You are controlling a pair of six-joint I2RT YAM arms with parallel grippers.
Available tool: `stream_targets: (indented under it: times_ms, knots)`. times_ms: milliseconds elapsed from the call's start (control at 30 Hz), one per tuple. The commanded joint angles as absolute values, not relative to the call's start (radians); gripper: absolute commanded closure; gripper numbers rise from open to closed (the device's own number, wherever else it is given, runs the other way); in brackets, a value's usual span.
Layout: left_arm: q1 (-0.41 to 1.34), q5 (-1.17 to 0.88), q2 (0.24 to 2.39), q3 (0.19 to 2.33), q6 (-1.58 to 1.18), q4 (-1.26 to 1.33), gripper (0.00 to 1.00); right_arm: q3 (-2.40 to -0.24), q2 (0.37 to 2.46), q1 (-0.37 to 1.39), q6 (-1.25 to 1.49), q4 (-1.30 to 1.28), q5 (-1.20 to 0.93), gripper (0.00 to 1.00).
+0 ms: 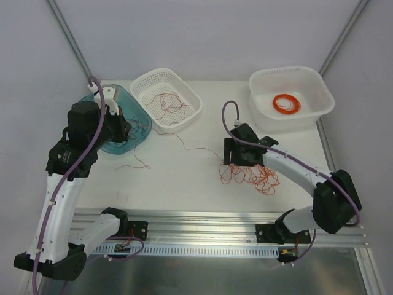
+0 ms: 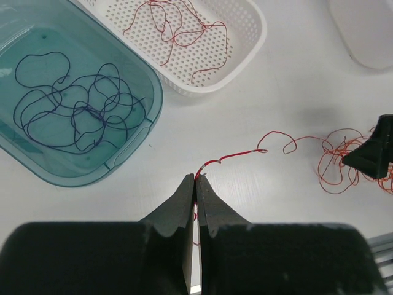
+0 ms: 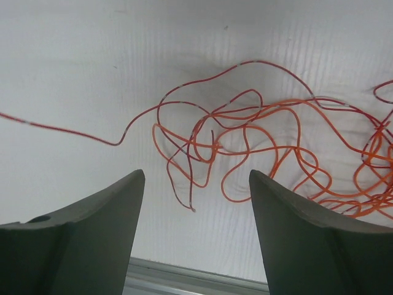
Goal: Untangle the cables
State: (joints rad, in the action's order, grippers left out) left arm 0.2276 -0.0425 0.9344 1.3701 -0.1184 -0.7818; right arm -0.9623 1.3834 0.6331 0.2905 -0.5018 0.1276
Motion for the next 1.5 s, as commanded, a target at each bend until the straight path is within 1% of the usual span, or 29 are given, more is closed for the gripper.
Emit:
stream_targets:
  times_ms: [0, 67, 100, 167, 200, 267, 367, 400, 467, 500, 533, 567, 667, 767, 833, 933, 1033, 1200, 1233, 1267, 1300, 1367, 1433, 1467]
  knots:
    - [0.224, -0.008, 0.914, 1.391, -0.123, -0.739, 1.00, -1.014, 1.459, 0.664, 0.379, -0.477, 0.189, 0.28]
    - [0.224, -0.005, 0.910, 1.399, -0.121, -0.741, 1.00, -1.014, 1.517, 0.667, 0.403, -0.474, 0.224, 0.31]
    - [0.222, 0.021, 0.908, 1.402, -0.120, -0.741, 1.00, -1.011, 1.532, 0.667, 0.411, -0.468, 0.236, 0.37]
    - [0.224, 0.049, 0.904, 1.419, -0.111, -0.747, 1.00, -1.006, 1.569, 0.667, 0.408, -0.463, 0.267, 0.43]
    - [0.222, 0.086, 0.907, 1.425, -0.100, -0.750, 1.00, -1.005, 1.577, 0.666, 0.405, -0.465, 0.279, 0.49]
    - [0.224, 0.141, 0.908, 1.454, -0.091, -0.767, 1.00, -0.996, 1.591, 0.658, 0.388, -0.465, 0.304, 0.54]
    - [0.224, 0.247, 0.917, 1.495, -0.071, -0.784, 1.00, -0.954, 1.586, 0.621, 0.371, -0.462, 0.334, 0.69]
    - [0.222, 0.274, 0.920, 1.506, -0.057, -0.787, 1.00, -0.928, 1.572, 0.603, 0.368, -0.466, 0.334, 0.78]
    - [0.224, 0.357, 0.937, 1.538, -0.038, -0.795, 1.00, -0.902, 1.543, 0.543, 0.359, -0.475, 0.339, 0.84]
    - [0.224, 0.386, 0.943, 1.548, -0.020, -0.805, 1.00, -0.888, 1.499, 0.519, 0.339, -0.479, 0.344, 0.89]
    - [0.222, 0.417, 0.957, 1.557, -0.012, -0.810, 1.00, -0.865, 1.476, 0.464, 0.331, -0.485, 0.347, 0.90]
    - [0.224, 0.490, 0.965, 1.575, -0.009, -0.814, 1.00, -0.851, 1.445, 0.433, 0.321, -0.494, 0.345, 0.91]
    - [0.221, 0.581, 0.986, 1.597, -0.009, -0.833, 1.00, -0.833, 1.342, 0.283, 0.298, -0.549, 0.313, 0.98]
    - [0.221, 0.647, 0.996, 1.609, 0.011, -0.844, 1.00, -0.844, 1.243, 0.143, 0.291, -0.606, 0.262, 0.99]
    - [0.219, 0.629, 0.999, 1.626, 0.006, -0.847, 1.00, -0.859, 1.186, 0.082, 0.276, -0.623, 0.218, 0.99]
    - [0.221, 0.592, 1.008, 1.641, 0.003, -0.851, 1.00, -0.902, 1.161, 0.074, 0.258, -0.652, 0.222, 0.99]
    - [0.219, 0.662, 1.022, 1.652, 0.008, -0.856, 1.00, -0.922, 1.178, 0.040, 0.256, -0.675, 0.227, 0.99]
    - [0.218, 0.607, 1.017, 1.675, 0.003, -0.861, 1.00, -0.891, 1.206, 0.015, 0.268, -0.652, 0.175, 0.98]
    - [0.218, 0.627, 1.020, 1.672, 0.003, -0.859, 1.00, -0.887, 1.210, 0.008, 0.270, -0.652, 0.178, 0.98]
    - [0.213, 0.697, 1.023, 1.669, 0.030, -0.861, 1.00, -0.884, 1.219, 0.002, 0.268, -0.649, 0.181, 0.98]
    - [0.207, 0.731, 1.026, 1.670, 0.044, -0.859, 1.00, -0.877, 1.238, -0.020, 0.268, -0.641, 0.176, 0.98]
    - [0.183, 0.790, 1.022, 1.686, 0.073, -0.858, 1.00, -0.850, 1.264, -0.121, 0.281, -0.628, 0.091, 0.98]
    - [0.175, 0.799, 1.014, 1.701, 0.075, -0.857, 1.00, -0.825, 1.294, -0.234, 0.323, -0.611, -0.030, 0.98]
    - [0.170, 0.792, 1.014, 1.707, 0.071, -0.857, 1.00, -0.803, 1.301, -0.259, 0.339, -0.589, -0.055, 0.97]
